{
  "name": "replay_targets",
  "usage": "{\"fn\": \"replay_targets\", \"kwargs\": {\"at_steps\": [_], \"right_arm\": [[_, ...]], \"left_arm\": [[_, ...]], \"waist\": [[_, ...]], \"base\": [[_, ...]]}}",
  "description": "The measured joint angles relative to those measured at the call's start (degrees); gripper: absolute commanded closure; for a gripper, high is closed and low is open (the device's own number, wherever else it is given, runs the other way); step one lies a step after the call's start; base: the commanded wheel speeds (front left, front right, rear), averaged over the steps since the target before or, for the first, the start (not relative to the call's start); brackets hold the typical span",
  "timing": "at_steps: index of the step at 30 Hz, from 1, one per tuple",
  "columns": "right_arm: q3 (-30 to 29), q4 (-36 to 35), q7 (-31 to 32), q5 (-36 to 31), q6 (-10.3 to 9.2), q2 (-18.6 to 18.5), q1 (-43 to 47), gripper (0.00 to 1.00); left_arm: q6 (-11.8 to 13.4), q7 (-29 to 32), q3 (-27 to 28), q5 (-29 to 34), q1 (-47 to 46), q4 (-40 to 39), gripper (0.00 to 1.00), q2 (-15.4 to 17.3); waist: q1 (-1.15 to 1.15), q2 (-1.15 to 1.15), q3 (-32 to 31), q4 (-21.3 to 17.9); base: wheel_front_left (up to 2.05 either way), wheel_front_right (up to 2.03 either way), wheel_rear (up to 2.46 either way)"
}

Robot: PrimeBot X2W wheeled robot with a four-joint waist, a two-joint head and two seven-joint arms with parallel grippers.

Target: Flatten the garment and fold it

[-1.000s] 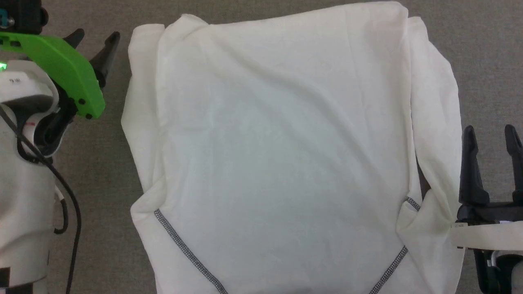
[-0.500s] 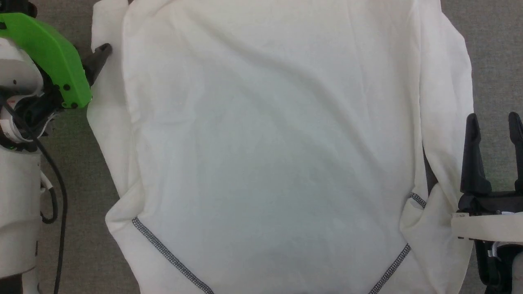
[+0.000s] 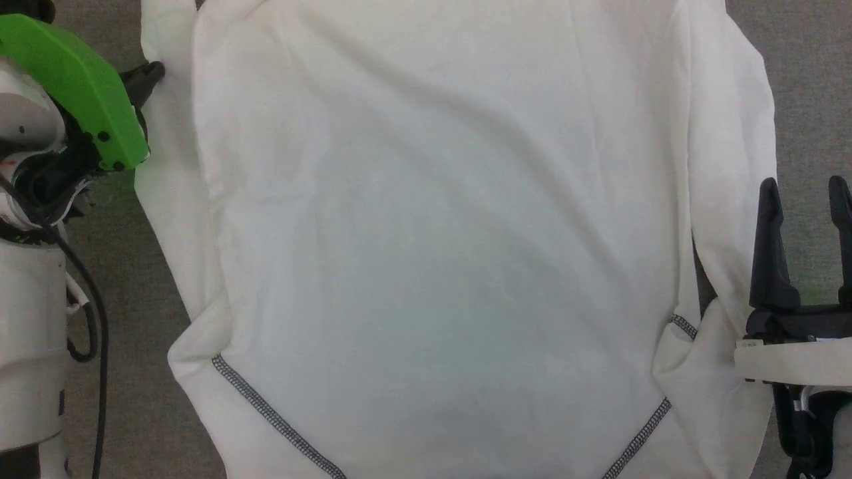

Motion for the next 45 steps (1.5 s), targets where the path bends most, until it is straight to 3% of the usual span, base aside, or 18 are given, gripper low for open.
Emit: {"fn": "replay_targets", "kwargs": {"at_steps": [14,26,45], "right_arm": [[-0.11,2.74,-0.15,-0.07,0.00,0.00,0.05,0.00],[-2.09,4.15,-0.26,0.12,0.00,0.00,4.41,0.00],[-4.05,3.92,0.82,1.69,-0.01,0.01,11.82,0.00]], "left_arm": [[-2.12,-10.43,2.60,-0.11,1.24,2.54,1.00,-0.69],[-3.19,-17.95,9.11,-2.80,14.75,3.02,1.00,0.90],[1.68,-18.40,25.91,-8.25,37.22,1.79,1.00,5.25]], "waist": [[0.00,0.00,-4.77,0.17],[0.00,0.00,-14.77,1.52],[-0.01,0.00,-30.62,4.93]], "base": [[0.00,0.00,0.00],[0.00,0.00,0.00],[0.00,0.00,0.00]]}}
